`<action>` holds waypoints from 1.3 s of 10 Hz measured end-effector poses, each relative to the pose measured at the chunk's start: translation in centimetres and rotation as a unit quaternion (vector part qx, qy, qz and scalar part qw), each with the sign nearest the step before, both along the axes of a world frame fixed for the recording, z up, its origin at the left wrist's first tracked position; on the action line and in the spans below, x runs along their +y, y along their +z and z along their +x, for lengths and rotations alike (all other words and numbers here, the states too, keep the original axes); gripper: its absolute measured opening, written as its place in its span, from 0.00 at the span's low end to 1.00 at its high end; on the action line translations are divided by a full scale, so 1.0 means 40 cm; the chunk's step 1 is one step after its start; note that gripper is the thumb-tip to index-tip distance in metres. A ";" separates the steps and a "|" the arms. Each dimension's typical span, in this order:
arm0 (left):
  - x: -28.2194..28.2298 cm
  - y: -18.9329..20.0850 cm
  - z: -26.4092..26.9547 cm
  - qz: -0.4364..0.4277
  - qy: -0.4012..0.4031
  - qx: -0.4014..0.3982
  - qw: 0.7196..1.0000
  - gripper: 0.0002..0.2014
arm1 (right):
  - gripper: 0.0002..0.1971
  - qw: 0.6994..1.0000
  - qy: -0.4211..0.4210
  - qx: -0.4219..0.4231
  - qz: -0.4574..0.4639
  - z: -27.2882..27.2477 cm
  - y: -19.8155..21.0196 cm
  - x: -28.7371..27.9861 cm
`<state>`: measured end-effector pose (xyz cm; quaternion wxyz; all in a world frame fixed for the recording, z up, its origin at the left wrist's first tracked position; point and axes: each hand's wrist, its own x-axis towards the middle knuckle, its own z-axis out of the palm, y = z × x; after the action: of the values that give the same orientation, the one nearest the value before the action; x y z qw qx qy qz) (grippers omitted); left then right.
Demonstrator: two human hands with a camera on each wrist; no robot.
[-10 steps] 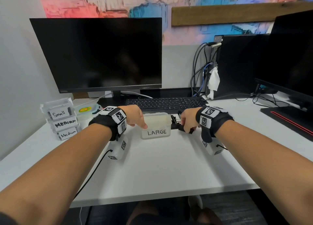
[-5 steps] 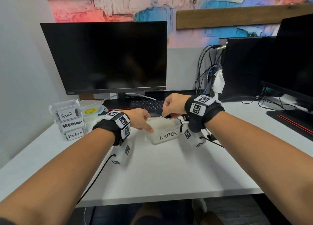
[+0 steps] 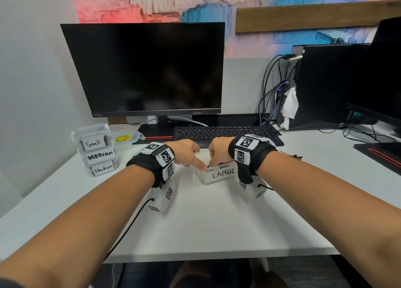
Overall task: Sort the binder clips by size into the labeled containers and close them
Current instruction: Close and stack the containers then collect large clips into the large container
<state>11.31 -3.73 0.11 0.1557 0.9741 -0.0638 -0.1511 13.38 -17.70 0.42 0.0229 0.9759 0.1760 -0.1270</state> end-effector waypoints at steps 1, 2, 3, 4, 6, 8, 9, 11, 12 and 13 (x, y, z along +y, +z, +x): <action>0.000 0.001 0.002 0.003 -0.002 0.000 1.000 0.43 | 0.16 1.000 0.004 0.012 -0.008 0.005 -0.006 0.005; -0.001 -0.001 0.003 0.004 0.000 0.003 1.000 0.43 | 0.17 0.999 0.007 0.020 -0.038 0.002 -0.010 0.011; -0.004 0.001 0.003 0.003 0.006 0.009 1.000 0.43 | 0.16 1.000 -0.008 0.028 -0.006 0.006 -0.005 -0.001; -0.006 0.001 0.006 -0.003 0.015 0.015 1.000 0.42 | 0.14 0.986 -0.062 0.091 0.127 0.032 0.006 -0.030; -0.012 0.005 0.018 0.002 0.022 0.031 0.999 0.46 | 0.15 0.985 -0.086 -0.067 0.132 0.066 0.024 -0.147; -0.041 -0.001 0.031 0.059 -0.005 -0.002 0.998 0.45 | 0.20 0.998 -0.022 -0.030 -0.053 0.042 -0.008 -0.187; -0.038 0.004 0.036 0.080 -0.001 -0.003 0.997 0.42 | 0.25 0.993 0.028 0.022 -0.113 0.030 -0.008 -0.180; -0.016 0.011 0.050 0.094 0.008 0.002 0.996 0.40 | 0.21 0.996 0.010 0.045 -0.083 0.041 -0.025 -0.177; -0.011 0.006 0.056 0.086 0.015 0.003 0.996 0.40 | 0.20 0.996 -0.009 0.055 -0.064 0.047 -0.033 -0.176; -0.008 0.010 0.059 0.084 0.014 0.014 0.996 0.43 | 0.18 0.997 -0.020 0.058 -0.057 0.049 -0.040 -0.177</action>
<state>13.66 -4.05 0.50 0.0766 0.9823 -0.0346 -0.1674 15.33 -24.78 -1.16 0.0658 0.9674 0.1498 -0.1933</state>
